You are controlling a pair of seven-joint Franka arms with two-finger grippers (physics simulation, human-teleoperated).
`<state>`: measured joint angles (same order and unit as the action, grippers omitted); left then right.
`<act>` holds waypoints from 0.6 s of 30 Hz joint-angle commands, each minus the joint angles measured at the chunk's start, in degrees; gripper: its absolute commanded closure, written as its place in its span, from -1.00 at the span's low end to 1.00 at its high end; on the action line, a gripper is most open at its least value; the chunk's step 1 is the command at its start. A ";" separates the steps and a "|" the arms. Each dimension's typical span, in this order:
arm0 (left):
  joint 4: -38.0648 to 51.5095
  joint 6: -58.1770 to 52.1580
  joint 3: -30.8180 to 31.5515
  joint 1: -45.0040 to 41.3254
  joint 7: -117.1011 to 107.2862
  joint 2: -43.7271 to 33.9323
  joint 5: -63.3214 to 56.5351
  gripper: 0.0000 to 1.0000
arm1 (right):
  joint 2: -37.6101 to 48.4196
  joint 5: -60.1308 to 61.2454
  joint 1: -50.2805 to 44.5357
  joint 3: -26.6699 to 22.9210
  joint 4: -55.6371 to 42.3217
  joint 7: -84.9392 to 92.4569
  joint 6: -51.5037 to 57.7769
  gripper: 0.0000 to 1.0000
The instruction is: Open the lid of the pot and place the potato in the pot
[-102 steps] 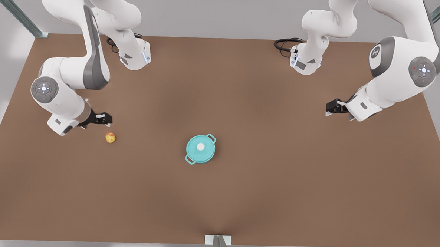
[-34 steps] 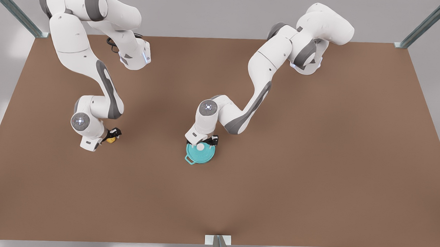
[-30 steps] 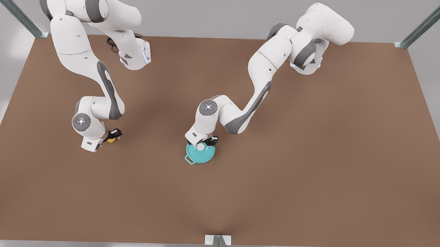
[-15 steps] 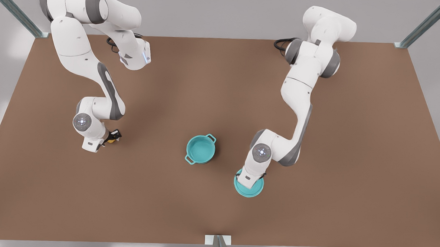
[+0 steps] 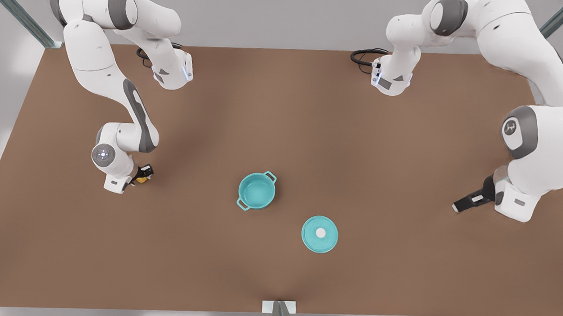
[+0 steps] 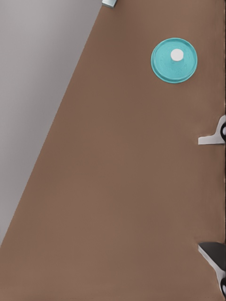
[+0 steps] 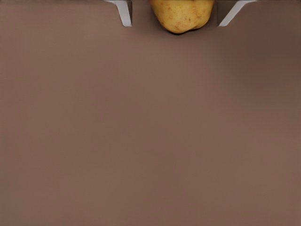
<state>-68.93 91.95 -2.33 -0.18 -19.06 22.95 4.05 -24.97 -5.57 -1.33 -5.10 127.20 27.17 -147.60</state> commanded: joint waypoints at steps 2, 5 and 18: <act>-0.68 -17.86 -1.10 1.58 26.97 -1.42 1.13 -1.00 | -0.08 0.04 0.45 0.00 -0.02 2.09 0.03 -0.39; -1.12 -19.27 -1.19 2.73 26.97 -1.77 1.92 -1.00 | -0.08 0.04 0.45 0.00 -0.02 2.53 0.03 -0.23; -1.20 -17.60 -1.10 2.55 26.88 -1.86 2.19 -1.00 | 7.66 1.53 0.10 5.09 -1.25 1.92 10.93 -0.06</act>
<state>-70.16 74.69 -3.42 2.37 -2.09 21.17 6.21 -17.79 -4.18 -1.21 -0.53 126.15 28.90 -141.97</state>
